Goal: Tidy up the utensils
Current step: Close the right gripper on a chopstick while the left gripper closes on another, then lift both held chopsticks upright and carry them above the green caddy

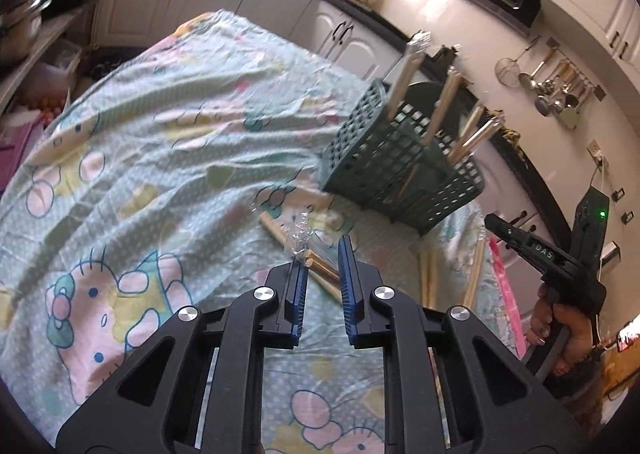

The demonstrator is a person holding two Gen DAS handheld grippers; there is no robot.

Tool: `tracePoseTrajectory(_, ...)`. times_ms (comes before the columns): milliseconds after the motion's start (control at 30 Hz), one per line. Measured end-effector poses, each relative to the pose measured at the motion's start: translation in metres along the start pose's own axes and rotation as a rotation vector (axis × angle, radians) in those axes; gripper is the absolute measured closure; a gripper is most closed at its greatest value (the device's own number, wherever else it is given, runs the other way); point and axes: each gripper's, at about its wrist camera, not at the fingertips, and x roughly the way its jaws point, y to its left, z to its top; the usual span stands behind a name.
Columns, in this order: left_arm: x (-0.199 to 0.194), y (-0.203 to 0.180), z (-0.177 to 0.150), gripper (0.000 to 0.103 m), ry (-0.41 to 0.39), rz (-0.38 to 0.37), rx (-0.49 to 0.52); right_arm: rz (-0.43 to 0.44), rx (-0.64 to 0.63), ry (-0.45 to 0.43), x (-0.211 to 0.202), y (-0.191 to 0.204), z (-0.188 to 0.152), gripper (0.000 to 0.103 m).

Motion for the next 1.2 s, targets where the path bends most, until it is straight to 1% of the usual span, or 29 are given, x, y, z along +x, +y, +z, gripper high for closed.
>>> tracePoseTrajectory(200,-0.015,-0.023,0.007,0.096,-0.029,-0.047,0.059,0.054,-0.002,-0.038,-0.023,0.007,0.009,0.102)
tracePoseTrajectory(300,-0.019,-0.032,0.011,0.097,-0.038,-0.067,0.083,0.094,-0.005,-0.056,-0.035,0.014,0.014,0.102)
tracePoseTrajectory(500,-0.027,-0.046,0.022,0.100,-0.058,-0.097,0.104,0.151,-0.042,-0.099,-0.062,0.038,0.021,0.102)
tracePoseTrajectory(667,-0.035,-0.062,0.031,0.101,-0.080,-0.129,0.136,0.188,-0.083,-0.153,-0.087,0.058,0.028,0.102)
tracePoseTrajectory(867,-0.039,-0.075,0.043,0.101,-0.090,-0.166,0.163,0.195,-0.116,-0.211,-0.108,0.075,0.037,0.102)
tracePoseTrajectory(1033,-0.042,-0.088,0.054,0.101,-0.108,-0.186,0.191,0.190,-0.134,-0.246,-0.118,0.080,0.048,0.102)
tracePoseTrajectory(1200,-0.050,-0.104,0.069,0.101,-0.146,-0.209,0.224,0.200,-0.132,-0.269,-0.124,0.084,0.058,0.102)
